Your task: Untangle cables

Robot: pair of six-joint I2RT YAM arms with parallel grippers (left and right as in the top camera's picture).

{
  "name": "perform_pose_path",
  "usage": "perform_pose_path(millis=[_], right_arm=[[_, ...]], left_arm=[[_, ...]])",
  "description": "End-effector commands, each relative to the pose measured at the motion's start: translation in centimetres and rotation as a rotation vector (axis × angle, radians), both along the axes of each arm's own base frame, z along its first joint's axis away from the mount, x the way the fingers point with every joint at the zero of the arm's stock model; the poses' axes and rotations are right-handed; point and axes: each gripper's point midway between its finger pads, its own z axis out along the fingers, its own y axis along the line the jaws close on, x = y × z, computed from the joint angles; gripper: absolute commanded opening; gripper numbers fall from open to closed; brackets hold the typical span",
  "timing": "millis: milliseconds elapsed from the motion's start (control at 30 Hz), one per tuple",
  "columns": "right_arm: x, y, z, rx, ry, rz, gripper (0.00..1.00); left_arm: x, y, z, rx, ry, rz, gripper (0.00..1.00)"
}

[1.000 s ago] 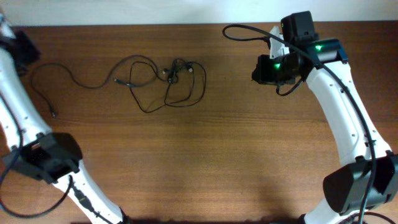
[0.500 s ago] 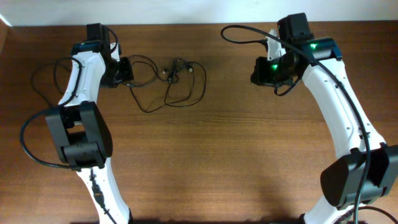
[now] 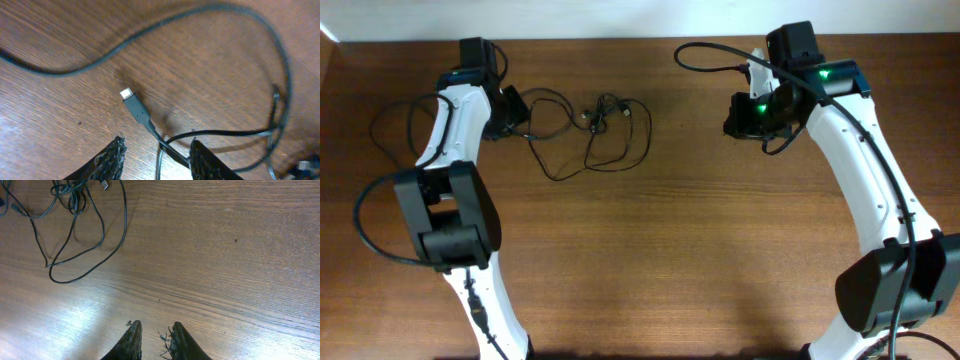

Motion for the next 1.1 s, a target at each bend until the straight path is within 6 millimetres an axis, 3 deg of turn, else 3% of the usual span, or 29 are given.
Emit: perform_pose_path(millis=[0,200,267,333,367,467,500,533,567,600,633,700,733,800,867,900,933,1000,1033,1067], right_arm=[[0.1,-0.2,-0.3,-0.014,-0.001,0.008,0.22],[0.1,-0.2,-0.3,-0.014,-0.001,0.008,0.22],[0.1,-0.2,-0.3,-0.014,-0.002,0.008,0.22],[0.1,-0.2,-0.3,-0.014,-0.001,0.008,0.21],[0.0,-0.2,-0.3,-0.014,0.0,0.008,0.22],[-0.1,-0.2,-0.3,-0.015,0.005,0.008,0.22],[-0.2,-0.3,-0.4,-0.016,0.012,0.008,0.22],[-0.2,-0.3,-0.4,-0.016,0.011,0.008,0.21],[-0.2,-0.3,-0.4,-0.016,0.01,0.008,0.21],[-0.1,-0.2,-0.3,-0.015,0.007,0.008,0.21],[-0.1,-0.2,-0.3,-0.014,0.007,0.008,0.21],[-0.3,-0.3,-0.4,-0.016,0.014,0.008,0.22],[-0.3,-0.3,-0.4,-0.017,0.017,0.008,0.21],[-0.3,-0.3,-0.4,-0.017,0.015,0.008,0.22],[-0.3,-0.3,-0.4,-0.016,0.014,0.008,0.22],[-0.3,-0.3,-0.4,-0.016,0.014,0.008,0.22],[-0.3,-0.3,-0.4,-0.016,0.015,0.008,0.22],[-0.3,-0.3,-0.4,-0.016,0.015,0.008,0.22],[-0.4,-0.3,-0.4,-0.016,0.017,0.008,0.22],[-0.5,-0.3,-0.5,-0.017,0.022,0.008,0.22]], left_arm=[[-0.5,-0.2,-2.8,-0.026,0.052,0.006,0.45],[-1.3,0.2,-6.2,-0.007,0.126,0.014,0.42],[-1.3,0.2,-6.3,-0.007,0.127,0.013,0.34],[-1.9,0.1,-6.4,-0.01,0.15,0.013,0.08],[-2.5,0.0,-6.5,-0.013,0.175,0.013,0.0],[-3.6,-0.1,-6.4,-0.012,0.221,-0.024,0.0],[-3.4,0.0,-5.2,-0.019,0.213,-0.021,0.0],[-1.8,-0.5,-2.2,-0.049,0.144,-0.074,0.0],[0.4,-2.2,1.7,-0.132,0.023,-0.17,0.0],[3.5,-5.7,9.5,-0.283,-0.213,-0.348,0.0],[4.7,-6.2,14.2,-0.294,-0.332,-0.388,0.0],[5.7,-4.3,21.2,-0.182,-0.482,-0.377,0.0],[5.1,0.5,25.6,0.043,-0.523,-0.248,0.0],[1.5,8.7,29.8,0.325,-0.492,-0.009,0.0],[-3.1,15.1,33.0,0.439,-0.483,0.172,0.0],[-7.0,19.1,35.1,0.452,-0.504,0.327,0.0],[-10.7,22.0,36.9,0.433,-0.545,0.491,0.0],[-17.4,24.6,41.0,0.384,-0.667,0.723,0.0],[-21.5,24.9,44.1,0.409,-0.744,0.813,0.0],[-24.0,24.6,46.1,0.443,-0.788,0.856,0.0]])
